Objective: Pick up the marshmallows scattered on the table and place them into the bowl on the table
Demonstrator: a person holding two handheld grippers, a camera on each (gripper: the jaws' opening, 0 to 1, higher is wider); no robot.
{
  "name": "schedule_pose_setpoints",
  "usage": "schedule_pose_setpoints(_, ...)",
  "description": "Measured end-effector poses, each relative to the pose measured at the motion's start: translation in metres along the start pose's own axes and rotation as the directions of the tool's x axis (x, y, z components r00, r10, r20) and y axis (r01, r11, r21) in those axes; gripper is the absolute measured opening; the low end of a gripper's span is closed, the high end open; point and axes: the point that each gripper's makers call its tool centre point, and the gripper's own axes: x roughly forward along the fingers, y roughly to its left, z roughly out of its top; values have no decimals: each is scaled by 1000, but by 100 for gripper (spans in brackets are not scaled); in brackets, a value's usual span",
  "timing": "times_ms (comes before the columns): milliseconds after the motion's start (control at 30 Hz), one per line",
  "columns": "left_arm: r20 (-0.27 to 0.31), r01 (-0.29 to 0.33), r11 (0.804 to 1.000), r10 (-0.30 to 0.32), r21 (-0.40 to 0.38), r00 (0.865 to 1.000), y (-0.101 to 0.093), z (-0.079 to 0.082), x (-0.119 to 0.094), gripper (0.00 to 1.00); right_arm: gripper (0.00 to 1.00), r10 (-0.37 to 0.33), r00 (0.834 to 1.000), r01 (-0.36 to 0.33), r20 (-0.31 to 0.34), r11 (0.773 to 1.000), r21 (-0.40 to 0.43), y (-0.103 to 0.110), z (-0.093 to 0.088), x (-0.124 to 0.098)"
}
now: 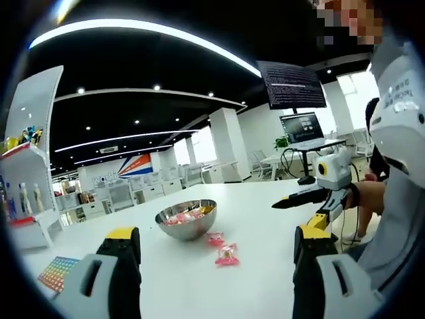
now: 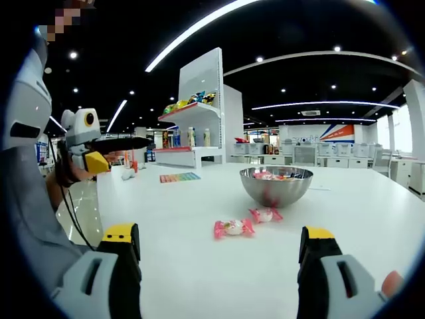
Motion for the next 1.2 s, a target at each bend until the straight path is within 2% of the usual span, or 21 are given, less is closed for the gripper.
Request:
schedule_pose_setpoints(100,15,23,1000,-23,18,1000,-1,9,8,95,94,0,1000,0,4,1000,-2,0,2,0)
schedule_pose_setpoints(133,8,31,999,-32,30,999,-1,10,11,95,94,-1,1000,1,5,1000,-2,0,2,0)
schedule_pose_setpoints(200,-47,44,995,-40,89,998,10,11,22,95,94,-2,1000,2,3,1000,-4,-1,2,0)
schedule_pose_setpoints(267,-40,54,991,-50,120,998,18,21,35,95,94,-2,1000,2,2,1000,-9,0,4,1)
schedule_pose_setpoints(300,-19,61,991,-59,118,998,21,27,43,95,94,-2,1000,2,2,1000,-13,0,5,1)
schedule_pose_setpoints(333,6,76,994,-76,84,997,22,32,52,93,94,-2,1000,2,2,1000,-15,1,5,1)
schedule_pose_setpoints(400,20,111,994,-111,-4,994,20,27,71,83,94,-4,1000,4,5,1000,-20,1,7,0)
schedule_pose_setpoints(467,24,126,991,-126,-31,992,17,11,90,79,94,-8,1000,9,11,1000,-22,1,9,-2)
schedule_pose_setpoints(533,18,138,989,-137,-51,990,12,-9,110,81,94,-14,1000,14,13,1000,-23,0,10,-4)
schedule_pose_setpoints(600,-19,162,985,-163,-59,986,1,-36,127,81,94,-22,1000,22,10,999,-23,-2,10,-6)
schedule_pose_setpoints(667,-47,176,983,-179,-56,983,-9,-58,139,76,94,-27,1000,28,8,999,-23,-3,9,-7)
schedule_pose_setpoints(733,-92,197,977,-204,-80,975,-22,-88,154,75,94,-34,999,34,3,999,-21,-5,7,-8)
schedule_pose_setpoints(833,-137,179,978,-193,-104,972,-21,-115,166,72,94,-34,999,34,1,999,-18,-5,6,-8)
schedule_pose_setpoints(933,-178,168,978,-188,-121,966,-22,-133,169,63,94,-30,1000,30,1,999,-19,-4,5,-7)
schedule_pose_setpoints(1033,-177,178,977,-198,-119,964,-27,-137,171,61,94,-30,1000,30,1,999,-14,-5,3,-6)
schedule_pose_setpoints(1200,-219,181,976,-204,-121,954,-29,-150,170,51,94,-29,1000,29,2,1000,-2,-6,1,-3)
